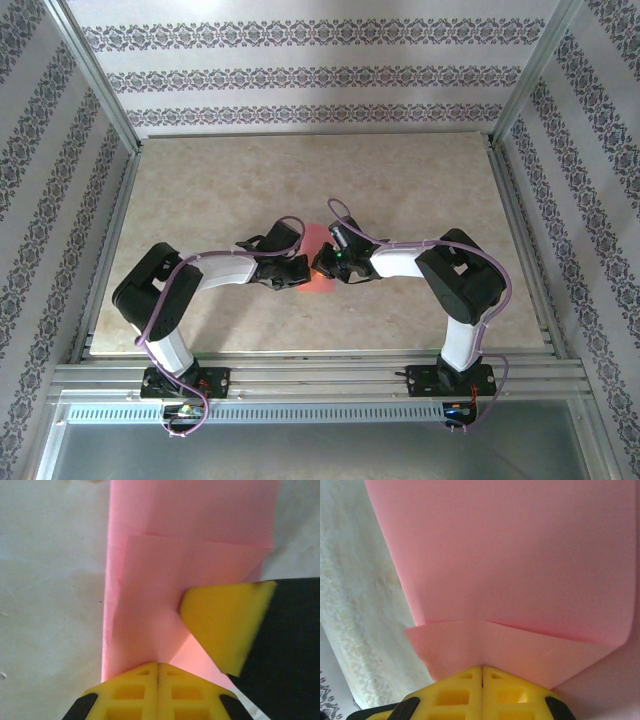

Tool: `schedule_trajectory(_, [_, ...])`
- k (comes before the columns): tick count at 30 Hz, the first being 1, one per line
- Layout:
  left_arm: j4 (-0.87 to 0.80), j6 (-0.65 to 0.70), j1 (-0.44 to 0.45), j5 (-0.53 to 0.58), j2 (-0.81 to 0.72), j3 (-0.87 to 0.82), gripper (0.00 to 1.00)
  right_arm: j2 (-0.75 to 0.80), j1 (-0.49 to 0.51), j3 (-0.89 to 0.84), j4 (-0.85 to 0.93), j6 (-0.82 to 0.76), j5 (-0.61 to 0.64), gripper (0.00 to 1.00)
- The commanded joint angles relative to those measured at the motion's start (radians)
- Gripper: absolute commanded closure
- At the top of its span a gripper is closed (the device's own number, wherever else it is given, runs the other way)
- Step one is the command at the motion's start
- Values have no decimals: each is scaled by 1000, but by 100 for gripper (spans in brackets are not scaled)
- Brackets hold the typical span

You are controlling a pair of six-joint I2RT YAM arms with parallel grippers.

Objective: Fold a paper plane with a square sheet of paper (pick it up from the middle)

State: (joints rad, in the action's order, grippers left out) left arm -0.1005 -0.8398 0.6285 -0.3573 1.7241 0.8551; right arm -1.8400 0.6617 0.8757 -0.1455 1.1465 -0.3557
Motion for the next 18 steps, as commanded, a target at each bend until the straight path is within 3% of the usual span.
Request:
schedule_trajectory(1, [-49, -2, 9, 43, 28, 6, 100, -21, 0, -8, 12, -3, 11, 95])
schedule_trajectory(18, [-102, -59, 5, 72, 44, -84, 100, 9, -93, 0, 82, -208, -23, 95])
